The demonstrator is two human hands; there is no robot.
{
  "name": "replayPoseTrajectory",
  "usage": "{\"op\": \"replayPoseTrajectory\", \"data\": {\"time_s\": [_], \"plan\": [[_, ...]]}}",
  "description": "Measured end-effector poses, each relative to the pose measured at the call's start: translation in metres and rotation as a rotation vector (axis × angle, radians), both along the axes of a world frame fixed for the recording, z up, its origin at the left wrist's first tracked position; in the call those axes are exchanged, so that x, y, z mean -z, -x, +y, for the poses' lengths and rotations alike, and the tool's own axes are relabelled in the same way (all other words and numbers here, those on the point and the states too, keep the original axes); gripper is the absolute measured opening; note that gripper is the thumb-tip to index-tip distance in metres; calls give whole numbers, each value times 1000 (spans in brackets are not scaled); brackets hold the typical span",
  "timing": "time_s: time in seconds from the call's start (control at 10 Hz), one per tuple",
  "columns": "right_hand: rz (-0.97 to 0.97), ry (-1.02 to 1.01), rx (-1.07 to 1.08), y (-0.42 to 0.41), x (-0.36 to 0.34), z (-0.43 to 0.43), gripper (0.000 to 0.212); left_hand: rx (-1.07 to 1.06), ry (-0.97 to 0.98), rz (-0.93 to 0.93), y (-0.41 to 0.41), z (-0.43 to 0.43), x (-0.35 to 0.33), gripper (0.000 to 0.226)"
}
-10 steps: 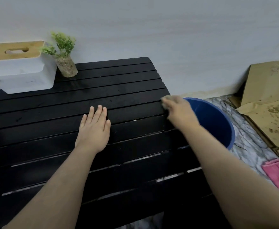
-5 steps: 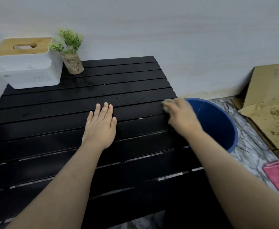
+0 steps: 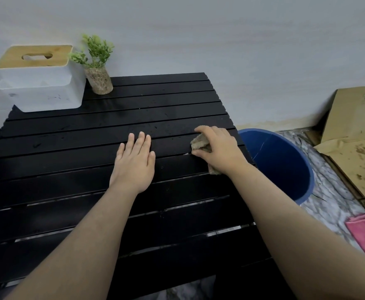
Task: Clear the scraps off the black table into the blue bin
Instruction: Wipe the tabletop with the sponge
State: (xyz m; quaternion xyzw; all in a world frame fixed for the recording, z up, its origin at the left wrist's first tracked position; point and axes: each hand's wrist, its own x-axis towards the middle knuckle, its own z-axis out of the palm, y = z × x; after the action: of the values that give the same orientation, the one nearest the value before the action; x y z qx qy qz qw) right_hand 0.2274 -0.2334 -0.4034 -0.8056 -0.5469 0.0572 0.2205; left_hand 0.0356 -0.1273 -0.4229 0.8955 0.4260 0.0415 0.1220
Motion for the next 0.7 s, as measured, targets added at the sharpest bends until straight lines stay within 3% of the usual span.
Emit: {"op": "replayPoseTrajectory", "data": {"time_s": [0.1, 0.2, 0.4, 0.5, 0.7], "plan": [[4, 25, -64, -1, -3, 3, 45, -3, 2, 1, 0, 0, 0, 52], [143, 2, -116, -2, -5, -5, 38, -5, 0, -4, -1, 0, 1, 52], [5, 84, -90, -2, -6, 7, 29, 0, 0, 1, 0, 0, 0, 52], [66, 50, -197, -5, -4, 2, 16, -3, 4, -4, -1, 0, 0, 52], [-165, -58, -151, 11, 7, 13, 4, -2, 3, -7, 0, -1, -1, 52]]}}
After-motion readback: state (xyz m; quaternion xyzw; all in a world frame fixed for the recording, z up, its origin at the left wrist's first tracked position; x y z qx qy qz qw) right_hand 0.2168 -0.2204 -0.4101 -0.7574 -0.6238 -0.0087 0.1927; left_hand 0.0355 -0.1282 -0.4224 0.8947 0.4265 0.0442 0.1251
